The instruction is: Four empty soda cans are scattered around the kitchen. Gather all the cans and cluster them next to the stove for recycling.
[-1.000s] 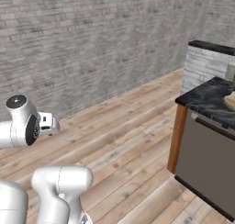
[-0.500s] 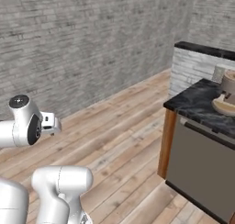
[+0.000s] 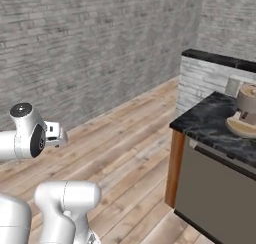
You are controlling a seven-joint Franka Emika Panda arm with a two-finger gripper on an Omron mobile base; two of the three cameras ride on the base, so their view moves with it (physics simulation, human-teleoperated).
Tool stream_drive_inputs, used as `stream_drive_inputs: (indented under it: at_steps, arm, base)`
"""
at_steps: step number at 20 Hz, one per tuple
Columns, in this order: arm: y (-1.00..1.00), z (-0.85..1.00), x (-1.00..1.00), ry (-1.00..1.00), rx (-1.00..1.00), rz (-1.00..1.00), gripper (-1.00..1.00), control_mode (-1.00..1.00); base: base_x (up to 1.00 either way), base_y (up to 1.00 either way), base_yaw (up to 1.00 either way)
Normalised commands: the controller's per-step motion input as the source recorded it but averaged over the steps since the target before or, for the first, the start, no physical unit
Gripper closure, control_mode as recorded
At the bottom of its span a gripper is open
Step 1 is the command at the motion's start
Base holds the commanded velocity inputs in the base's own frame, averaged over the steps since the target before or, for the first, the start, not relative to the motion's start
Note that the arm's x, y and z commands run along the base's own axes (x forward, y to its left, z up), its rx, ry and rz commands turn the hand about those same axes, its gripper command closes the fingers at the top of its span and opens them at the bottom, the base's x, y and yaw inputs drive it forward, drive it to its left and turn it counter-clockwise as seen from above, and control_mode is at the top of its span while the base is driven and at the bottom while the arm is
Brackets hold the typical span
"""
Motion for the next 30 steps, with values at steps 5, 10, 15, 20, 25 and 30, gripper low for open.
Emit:
stream_drive_inputs:
  at_steps: [5,10,15,20,25,30]
  arm:
    - [0.00,0.00,0.00,0.00,0.00,0.00,-1.00,1.00]
    - [0.00,0.00,0.00,0.00,0.00,0.00,-1.00,1.00]
    - [0.00,0.00,0.00,0.00,0.00,0.00,-1.00,1.00]
    - [0.00,0.00,0.00,0.00,0.00,0.00,-1.00,1.00]
    - [0.00,0.00,0.00,0.00,0.00,0.00,-1.00,1.00]
    - [0.00,0.00,0.00,0.00,0.00,0.00,-1.00,1.00]
  base:
    - [0.69,0.16,-0.16]
    - [0.73,0.22,-0.12]
    - [0.71,0.24,-0.13]
    - [0.71,0.24,-0.14]
    - [0.71,0.24,-0.14]
    - [0.71,0.24,-0.14]
